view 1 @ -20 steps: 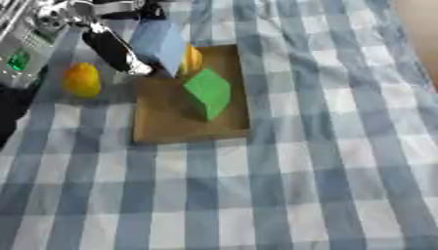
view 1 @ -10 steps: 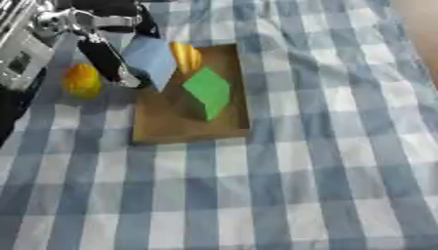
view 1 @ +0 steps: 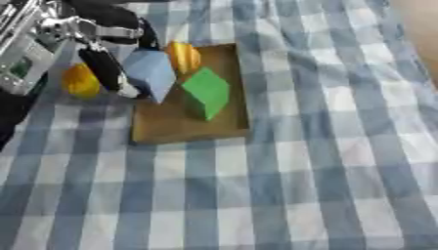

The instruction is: Pick up objects on the table and place them in the box.

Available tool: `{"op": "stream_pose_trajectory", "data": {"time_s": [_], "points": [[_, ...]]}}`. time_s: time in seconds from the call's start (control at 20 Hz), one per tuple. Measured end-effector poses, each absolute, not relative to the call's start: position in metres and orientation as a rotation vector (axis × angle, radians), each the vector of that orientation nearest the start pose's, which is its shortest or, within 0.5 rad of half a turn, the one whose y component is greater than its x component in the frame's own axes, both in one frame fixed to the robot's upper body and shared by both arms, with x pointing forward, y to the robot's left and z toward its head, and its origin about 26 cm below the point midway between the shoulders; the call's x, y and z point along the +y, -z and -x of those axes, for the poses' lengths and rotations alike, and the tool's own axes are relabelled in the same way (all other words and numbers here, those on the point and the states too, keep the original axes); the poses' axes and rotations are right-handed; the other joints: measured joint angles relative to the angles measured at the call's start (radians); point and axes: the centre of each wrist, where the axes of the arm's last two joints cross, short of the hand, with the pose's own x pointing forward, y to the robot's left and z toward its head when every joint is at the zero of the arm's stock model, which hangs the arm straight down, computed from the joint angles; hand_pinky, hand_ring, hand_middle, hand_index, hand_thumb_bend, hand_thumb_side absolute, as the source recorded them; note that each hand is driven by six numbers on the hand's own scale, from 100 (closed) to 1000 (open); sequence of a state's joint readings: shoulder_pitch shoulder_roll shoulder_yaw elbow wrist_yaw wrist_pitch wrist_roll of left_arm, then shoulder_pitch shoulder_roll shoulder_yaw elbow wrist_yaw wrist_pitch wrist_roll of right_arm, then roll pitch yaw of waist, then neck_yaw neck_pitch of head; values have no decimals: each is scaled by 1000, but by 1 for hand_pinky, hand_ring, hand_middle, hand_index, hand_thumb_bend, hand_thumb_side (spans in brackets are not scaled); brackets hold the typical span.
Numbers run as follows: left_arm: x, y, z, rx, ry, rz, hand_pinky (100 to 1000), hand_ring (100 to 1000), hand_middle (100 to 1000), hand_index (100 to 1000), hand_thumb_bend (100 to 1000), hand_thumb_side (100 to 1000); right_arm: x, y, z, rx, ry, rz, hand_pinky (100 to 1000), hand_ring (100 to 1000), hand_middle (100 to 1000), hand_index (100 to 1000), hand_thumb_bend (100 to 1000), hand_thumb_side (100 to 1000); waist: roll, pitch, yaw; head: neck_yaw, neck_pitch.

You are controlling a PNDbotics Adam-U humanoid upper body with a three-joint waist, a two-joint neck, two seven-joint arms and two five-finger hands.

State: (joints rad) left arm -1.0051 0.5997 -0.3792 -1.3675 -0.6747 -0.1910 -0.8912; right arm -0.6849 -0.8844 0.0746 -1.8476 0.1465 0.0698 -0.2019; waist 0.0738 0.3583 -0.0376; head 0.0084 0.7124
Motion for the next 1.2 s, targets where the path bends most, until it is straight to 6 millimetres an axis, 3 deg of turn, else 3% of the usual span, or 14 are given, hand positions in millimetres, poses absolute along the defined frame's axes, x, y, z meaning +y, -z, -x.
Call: {"op": "stream_pose_trajectory", "data": {"time_s": [0.05, 0.2, 0.45, 0.65, 0.85, 1.0, 1.2], "points": [[217, -299, -426, -1256, 2063, -726, 916, 882, 810, 874, 382, 481, -302, -347, -320, 3232, 933, -1297, 827, 734, 677, 830, 100, 855, 0, 1, -1, 0, 0], [218, -295, -429, -1239, 2068, -721, 975, 947, 873, 951, 574, 565, -303, -346, -321, 3234, 932, -1300, 827, 734, 677, 830, 100, 856, 0, 4, -4, 0, 1], [220, -294, -430, -1213, 2080, -744, 1000, 997, 909, 1000, 809, 590, -303, -346, -321, 3235, 932, -1299, 827, 734, 677, 830, 100, 856, 1, 4, -4, -1, 8], [220, -294, -431, -1194, 2089, -784, 1000, 1000, 914, 1000, 904, 653, -302, -346, -321, 3236, 931, -1297, 826, 732, 676, 829, 100, 854, 2, 4, -4, -3, 8], [222, -294, -431, -1197, 2084, -797, 1000, 1000, 915, 1000, 887, 637, -302, -346, -321, 3240, 927, -1291, 826, 732, 675, 829, 100, 854, 2, 4, -4, -6, 9], [223, -298, -430, -1218, 2079, -803, 1000, 990, 904, 1000, 775, 614, -302, -346, -321, 3241, 926, -1289, 826, 731, 675, 829, 100, 856, 2, 4, -3, -7, 9], [225, -311, -423, -1312, 2029, -842, 953, 934, 849, 909, 666, 567, -304, -344, -322, 3246, 929, -1295, 826, 731, 674, 829, 100, 852, 2, 4, 1, -6, 9]]}}
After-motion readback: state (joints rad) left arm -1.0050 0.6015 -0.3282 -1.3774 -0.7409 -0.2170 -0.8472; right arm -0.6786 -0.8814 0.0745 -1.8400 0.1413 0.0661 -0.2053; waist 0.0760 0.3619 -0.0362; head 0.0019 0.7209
